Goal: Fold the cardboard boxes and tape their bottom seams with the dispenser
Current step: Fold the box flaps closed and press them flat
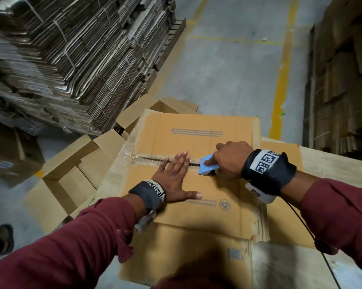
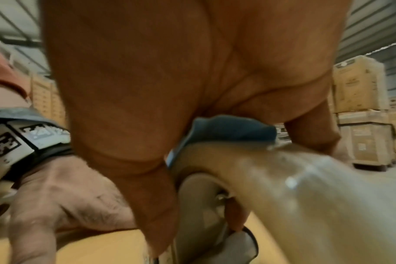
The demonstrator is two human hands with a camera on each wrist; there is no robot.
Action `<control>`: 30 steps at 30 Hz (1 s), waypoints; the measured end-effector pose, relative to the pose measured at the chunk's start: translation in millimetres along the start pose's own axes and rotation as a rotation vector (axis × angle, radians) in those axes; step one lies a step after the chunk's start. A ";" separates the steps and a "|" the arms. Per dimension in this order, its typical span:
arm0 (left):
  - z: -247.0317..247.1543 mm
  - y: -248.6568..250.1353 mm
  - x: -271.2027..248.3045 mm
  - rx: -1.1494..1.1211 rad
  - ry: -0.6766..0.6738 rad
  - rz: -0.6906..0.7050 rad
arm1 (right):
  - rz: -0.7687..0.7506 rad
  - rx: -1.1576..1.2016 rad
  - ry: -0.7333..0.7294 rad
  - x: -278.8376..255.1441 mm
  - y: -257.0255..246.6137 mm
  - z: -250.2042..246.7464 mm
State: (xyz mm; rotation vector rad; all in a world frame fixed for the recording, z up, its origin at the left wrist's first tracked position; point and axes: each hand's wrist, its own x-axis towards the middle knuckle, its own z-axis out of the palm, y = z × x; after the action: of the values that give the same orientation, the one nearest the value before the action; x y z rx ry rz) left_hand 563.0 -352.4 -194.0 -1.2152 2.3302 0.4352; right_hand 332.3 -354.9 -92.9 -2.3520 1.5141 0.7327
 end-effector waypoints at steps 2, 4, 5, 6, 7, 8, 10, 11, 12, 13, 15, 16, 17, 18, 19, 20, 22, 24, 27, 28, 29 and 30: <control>1.5 0.2 -0.8 -0.001 0.015 0.004 | -0.017 -0.001 -0.026 -0.8 0.6 -4.6; 2.9 -2.0 -0.4 -0.006 0.030 0.009 | -0.032 0.014 -0.027 -6.2 10.7 -10.4; 2.9 -3.6 -1.0 -0.005 0.031 0.013 | -0.031 0.038 -0.014 -10.6 17.5 -13.7; 1.4 -4.9 -1.8 -0.004 0.030 0.014 | -0.031 0.061 0.006 -15.7 24.5 -16.6; 0.5 -5.5 -2.1 -0.005 0.033 0.011 | -0.037 0.067 0.025 -20.0 30.6 -17.6; 0.0 -5.6 -1.7 -0.005 0.039 0.006 | -0.042 0.052 0.033 -23.0 35.9 -16.9; -0.5 -4.8 -1.5 -0.009 0.045 0.001 | -0.032 0.041 0.029 -28.0 42.3 -15.2; 0.5 -4.2 -1.8 -0.013 0.043 -0.001 | -0.033 0.045 0.029 -30.8 43.6 -14.1; 1.1 -4.1 -2.4 -0.013 0.038 -0.005 | -0.039 0.049 0.036 -34.0 44.8 -12.7; 2.1 -4.7 -2.4 -0.011 0.032 -0.009 | -0.045 0.049 0.040 -38.7 47.4 -11.7; 2.4 -5.1 0.0 -0.006 0.015 -0.016 | -0.035 0.039 0.042 -54.0 64.6 -11.4; 2.3 -5.3 0.8 -0.005 0.000 -0.019 | -0.015 0.031 0.031 -64.7 79.1 -10.9; 2.8 -4.8 1.8 -0.002 -0.010 -0.019 | 0.020 0.022 0.010 -77.3 95.5 -9.2; 3.2 -4.4 3.2 0.003 -0.012 -0.017 | 0.061 0.009 -0.011 -89.3 111.5 -6.0; 3.1 -4.1 4.1 0.007 -0.013 -0.016 | 0.099 0.016 -0.026 -100.2 124.6 0.1; 2.3 -3.7 4.6 0.012 -0.016 -0.016 | 0.131 0.035 -0.039 -107.6 131.5 7.9; 1.1 -3.4 5.4 0.024 -0.019 -0.021 | 0.158 0.048 -0.062 -107.9 128.9 29.2; -0.7 -1.7 5.2 0.032 -0.024 -0.032 | 0.147 0.068 -0.051 -100.4 122.0 49.5; -8.3 2.7 0.6 0.031 -0.019 -0.068 | 0.141 0.092 0.017 -96.0 123.3 67.1; -11.9 6.3 -1.4 0.028 -0.022 -0.082 | 0.126 0.099 0.021 -96.6 125.2 70.3; -15.3 10.7 -2.2 0.019 -0.025 -0.096 | 0.109 0.108 0.027 -97.0 126.8 72.3; -18.6 17.3 -2.8 -0.003 -0.028 -0.117 | 0.092 0.111 0.032 -96.4 127.5 73.5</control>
State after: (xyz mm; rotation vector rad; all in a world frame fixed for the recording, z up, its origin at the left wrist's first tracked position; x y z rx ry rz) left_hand 545.1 -349.7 -175.9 -1.3299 2.2219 0.4131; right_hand 164.9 -300.9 -95.6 -2.2366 1.6411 0.6176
